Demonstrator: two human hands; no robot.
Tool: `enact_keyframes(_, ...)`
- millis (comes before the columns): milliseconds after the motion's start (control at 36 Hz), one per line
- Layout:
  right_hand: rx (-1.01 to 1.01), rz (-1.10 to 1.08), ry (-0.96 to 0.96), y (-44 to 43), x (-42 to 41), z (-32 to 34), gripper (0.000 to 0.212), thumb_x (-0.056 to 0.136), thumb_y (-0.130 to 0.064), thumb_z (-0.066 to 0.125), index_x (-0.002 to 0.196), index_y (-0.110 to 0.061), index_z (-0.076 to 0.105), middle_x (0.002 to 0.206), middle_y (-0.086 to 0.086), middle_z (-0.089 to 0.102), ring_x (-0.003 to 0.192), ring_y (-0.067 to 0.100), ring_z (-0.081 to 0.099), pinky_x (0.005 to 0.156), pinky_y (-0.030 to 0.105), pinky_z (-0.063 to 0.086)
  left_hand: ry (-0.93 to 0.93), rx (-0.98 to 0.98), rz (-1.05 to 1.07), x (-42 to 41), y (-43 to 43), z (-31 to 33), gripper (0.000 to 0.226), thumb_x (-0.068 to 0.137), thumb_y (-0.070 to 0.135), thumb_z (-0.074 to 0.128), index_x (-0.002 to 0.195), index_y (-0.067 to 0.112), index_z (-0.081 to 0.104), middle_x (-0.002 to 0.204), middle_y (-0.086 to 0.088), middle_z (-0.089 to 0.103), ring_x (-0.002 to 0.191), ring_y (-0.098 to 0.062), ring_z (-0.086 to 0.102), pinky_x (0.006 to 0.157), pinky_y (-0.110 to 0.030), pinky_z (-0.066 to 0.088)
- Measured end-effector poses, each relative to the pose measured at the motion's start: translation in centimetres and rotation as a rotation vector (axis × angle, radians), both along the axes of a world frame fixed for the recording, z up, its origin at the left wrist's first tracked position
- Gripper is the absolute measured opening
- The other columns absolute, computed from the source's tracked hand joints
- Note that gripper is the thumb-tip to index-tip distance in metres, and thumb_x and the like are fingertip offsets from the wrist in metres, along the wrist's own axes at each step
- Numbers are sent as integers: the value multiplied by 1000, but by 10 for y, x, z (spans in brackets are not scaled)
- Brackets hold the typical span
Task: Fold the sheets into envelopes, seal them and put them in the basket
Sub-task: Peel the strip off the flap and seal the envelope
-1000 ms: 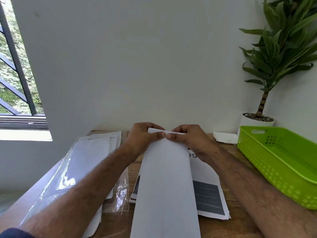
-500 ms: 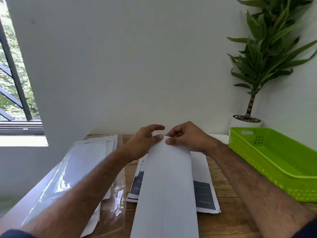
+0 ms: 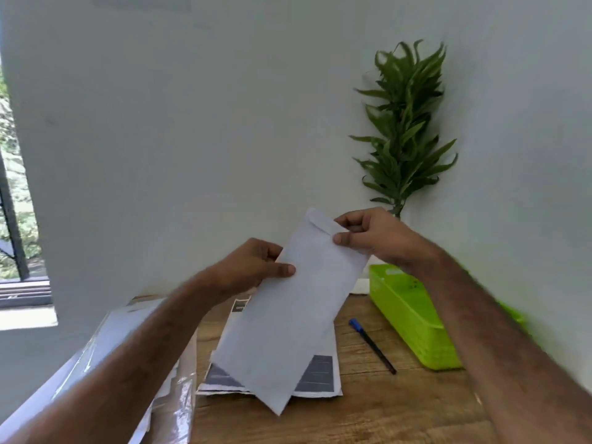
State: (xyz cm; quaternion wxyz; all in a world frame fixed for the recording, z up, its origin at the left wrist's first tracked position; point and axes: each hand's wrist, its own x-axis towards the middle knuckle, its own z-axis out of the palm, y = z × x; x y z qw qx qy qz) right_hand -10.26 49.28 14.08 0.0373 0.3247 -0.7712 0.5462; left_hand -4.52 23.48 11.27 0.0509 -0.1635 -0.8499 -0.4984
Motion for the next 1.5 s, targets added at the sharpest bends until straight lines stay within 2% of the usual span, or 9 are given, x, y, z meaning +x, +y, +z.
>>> enact_keyframes(167,42,-145,208,62,53,39,18,94,1,63,109,0,73,102,22,75,83,18,68,75,27,55,282,-208,54,-4,60,46,16,86,18,74,94,5,77,93,-14,76,88,-32,72,82,-44,57)
enact_keyframes(333,90,-506,652,113,102,47,22,91,-8,65,94,-25,80,78,-17,72,75,-14,61,69,4,42,602,-367,251,-10,142,61,15,89,17,65,81,14,77,64,-5,63,65,-19,57,66,-32,47)
enact_keyframes(389,53,-571,716,124,110,38,23,89,-5,68,97,-23,81,86,-14,76,85,-10,65,76,3,44,666,-393,285,-14,166,56,16,92,23,64,93,21,80,76,-7,72,77,-25,65,73,-34,52)
enact_keyframes(472,22,-643,783,140,103,12,25,86,-3,71,95,-23,82,89,-9,78,86,5,72,83,27,55,727,-482,321,-20,196,42,27,96,24,58,115,33,75,102,-4,77,92,-27,68,80,-34,53)
enact_keyframes(639,-32,-645,568,164,59,-69,36,85,4,70,95,-28,81,94,-15,78,93,3,73,93,39,57,513,-741,261,-49,217,-23,40,96,25,50,131,39,63,119,-2,72,108,-26,66,88,-35,50)
enact_keyframes(806,176,-636,484,167,30,-131,34,84,-5,67,100,-32,80,105,-15,77,100,2,70,95,35,55,359,-864,325,-49,177,-74,42,95,28,49,137,28,57,132,-5,65,123,-26,59,101,-36,45)
enact_keyframes(1028,266,-622,334,159,34,-139,36,89,-6,60,107,-31,79,117,-12,74,111,4,66,103,22,46,126,-829,335,-43,101,-132,38,97,39,51,133,33,61,133,4,65,118,-18,62,99,-36,50)
enact_keyframes(1194,436,-646,350,158,44,-137,46,87,-35,39,112,-30,77,118,-13,73,112,6,64,105,34,45,100,-754,347,-37,95,-145,31,100,39,47,115,26,70,117,1,70,107,-18,64,95,-36,51)
enact_keyframes(1500,674,-720,485,134,54,-133,73,81,-49,20,147,-32,47,152,-6,46,144,13,35,120,51,15,58,-663,369,-27,92,-130,42,99,41,52,139,29,56,139,-1,61,121,-18,59,105,-37,47)
